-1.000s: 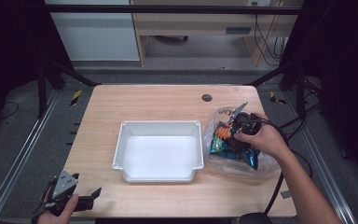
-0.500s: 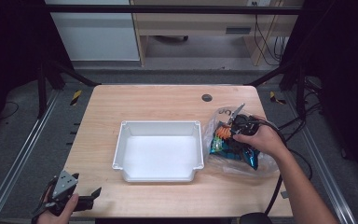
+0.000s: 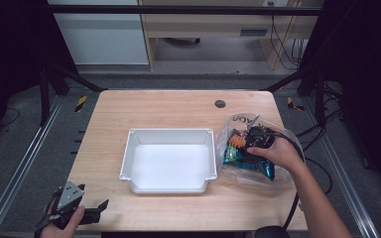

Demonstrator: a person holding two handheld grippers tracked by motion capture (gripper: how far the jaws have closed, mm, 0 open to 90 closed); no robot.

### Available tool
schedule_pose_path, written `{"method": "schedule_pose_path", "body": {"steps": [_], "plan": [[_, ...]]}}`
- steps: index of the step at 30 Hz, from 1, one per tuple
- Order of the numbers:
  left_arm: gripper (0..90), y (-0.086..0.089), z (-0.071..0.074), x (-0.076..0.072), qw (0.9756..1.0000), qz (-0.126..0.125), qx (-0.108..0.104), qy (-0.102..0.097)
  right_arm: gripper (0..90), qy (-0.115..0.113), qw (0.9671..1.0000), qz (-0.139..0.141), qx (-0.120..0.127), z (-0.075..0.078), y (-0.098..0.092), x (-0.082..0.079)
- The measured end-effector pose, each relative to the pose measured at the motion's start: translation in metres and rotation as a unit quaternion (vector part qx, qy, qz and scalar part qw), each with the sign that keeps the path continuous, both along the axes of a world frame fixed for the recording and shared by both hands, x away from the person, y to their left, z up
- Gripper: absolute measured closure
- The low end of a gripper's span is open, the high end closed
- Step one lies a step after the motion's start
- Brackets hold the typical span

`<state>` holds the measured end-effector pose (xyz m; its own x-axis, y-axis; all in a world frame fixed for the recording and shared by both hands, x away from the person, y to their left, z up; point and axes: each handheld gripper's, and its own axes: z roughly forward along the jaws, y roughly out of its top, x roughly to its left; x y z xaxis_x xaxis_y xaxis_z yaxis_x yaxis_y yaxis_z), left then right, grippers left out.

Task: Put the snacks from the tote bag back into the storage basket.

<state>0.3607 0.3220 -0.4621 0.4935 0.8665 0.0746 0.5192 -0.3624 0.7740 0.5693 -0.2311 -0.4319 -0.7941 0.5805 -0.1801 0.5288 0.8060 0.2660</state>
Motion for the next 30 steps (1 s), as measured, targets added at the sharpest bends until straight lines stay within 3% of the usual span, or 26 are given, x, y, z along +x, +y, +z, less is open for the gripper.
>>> {"method": "schedule_pose_path", "body": {"steps": [20, 30], "plan": [[3.0, -0.0001, -0.0005, 0.0003, 1.0, -0.001, 0.001, 0.001, 6.6, 0.014, 0.9999, -0.002, -0.003, -0.0099, 0.0038, 0.0017], [3.0, 0.0001, -0.0004, 0.0, 1.0, -0.002, 0.001, 0.001, 12.8, 0.013, 0.9999, 0.004, 0.003, -0.0096, 0.0015, -0.0001]]}}
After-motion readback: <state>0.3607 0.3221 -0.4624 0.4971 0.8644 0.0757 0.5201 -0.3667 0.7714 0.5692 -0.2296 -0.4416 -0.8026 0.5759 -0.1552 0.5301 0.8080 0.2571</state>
